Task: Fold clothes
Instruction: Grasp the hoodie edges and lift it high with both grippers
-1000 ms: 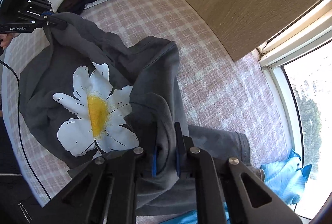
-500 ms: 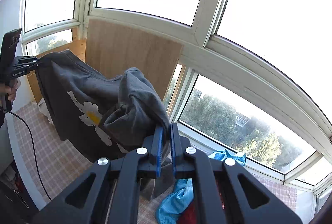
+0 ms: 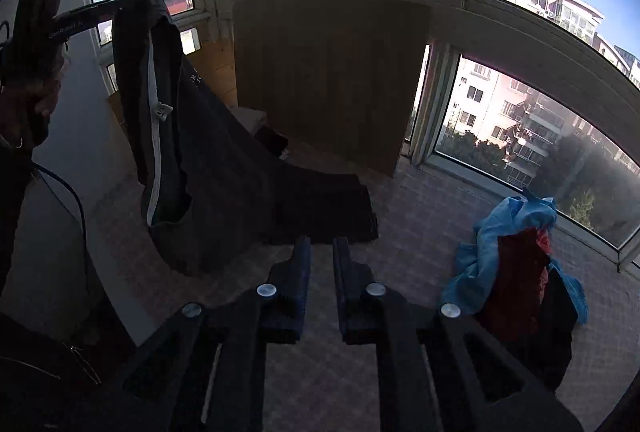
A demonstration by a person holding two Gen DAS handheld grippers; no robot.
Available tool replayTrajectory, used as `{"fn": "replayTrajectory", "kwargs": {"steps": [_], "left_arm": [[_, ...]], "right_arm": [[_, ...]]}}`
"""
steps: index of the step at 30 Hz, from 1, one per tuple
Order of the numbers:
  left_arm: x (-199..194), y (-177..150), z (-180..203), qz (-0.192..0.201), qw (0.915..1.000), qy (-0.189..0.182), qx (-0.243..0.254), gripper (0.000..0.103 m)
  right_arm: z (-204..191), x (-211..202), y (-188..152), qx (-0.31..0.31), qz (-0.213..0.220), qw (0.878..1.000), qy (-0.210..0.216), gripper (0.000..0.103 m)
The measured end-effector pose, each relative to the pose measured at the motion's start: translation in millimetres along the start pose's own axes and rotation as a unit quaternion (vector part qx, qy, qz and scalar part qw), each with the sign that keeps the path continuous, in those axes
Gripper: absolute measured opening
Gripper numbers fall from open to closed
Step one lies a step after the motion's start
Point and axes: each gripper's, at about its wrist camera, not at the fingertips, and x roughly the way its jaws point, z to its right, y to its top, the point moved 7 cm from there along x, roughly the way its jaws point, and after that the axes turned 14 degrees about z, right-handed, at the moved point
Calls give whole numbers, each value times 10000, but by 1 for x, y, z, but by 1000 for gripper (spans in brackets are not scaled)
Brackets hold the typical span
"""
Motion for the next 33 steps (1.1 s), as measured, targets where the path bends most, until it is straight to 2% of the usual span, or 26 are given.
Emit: {"fn": "replayTrajectory", "kwargs": {"steps": [2,4,7,9,11,13,17,20,22,25,26,27,28,29,33], "left_arm": [[-1,2,10,-88,9999,-18,116,3],[-2,4,19,-177,9996,-37,233,3],[-5,15,31,-200,9988,-81,445,3],[-6,27,36,-151,9981,-131,577,3],[-7,39,42,-105,9979,-202,606,3],[-9,51,45,-60,9980,-283,571,3],[-16,72,51,81,9978,-329,577,3],[-19,82,54,145,9975,-354,588,3],[-20,85,55,170,9973,-353,616,3],[-20,86,50,198,9974,-294,633,3],[-20,85,48,212,9974,-262,637,3],[-21,83,43,226,9974,-214,647,3],[-23,81,37,239,9974,-161,660,3],[-24,79,29,249,9977,-119,616,3],[-32,70,-7,282,9990,17,343,3]], "right_arm": [[-33,28,-54,467,-181,9980,380,12],[-64,44,-94,923,-293,9930,673,12],[-103,54,-130,923,-347,9939,502,13],[-122,53,-134,987,-122,9940,447,16],[-133,58,-130,1070,93,9937,326,35],[-134,65,-123,1120,353,9931,76,46],[-126,80,-115,1328,527,9885,-488,46],[-116,95,-109,1651,463,9834,-592,46],[-110,104,-103,1678,430,9812,-852,46],[-109,111,-97,1673,523,9809,-841,46],[-109,111,-95,1658,588,9813,-782,46],[-108,109,-94,1632,652,9821,-681,34],[-103,106,-95,1665,659,9819,-620,16],[-93,100,-96,1731,632,9811,-599,5],[-25,50,-82,1884,816,9732,-1039,5]]}}
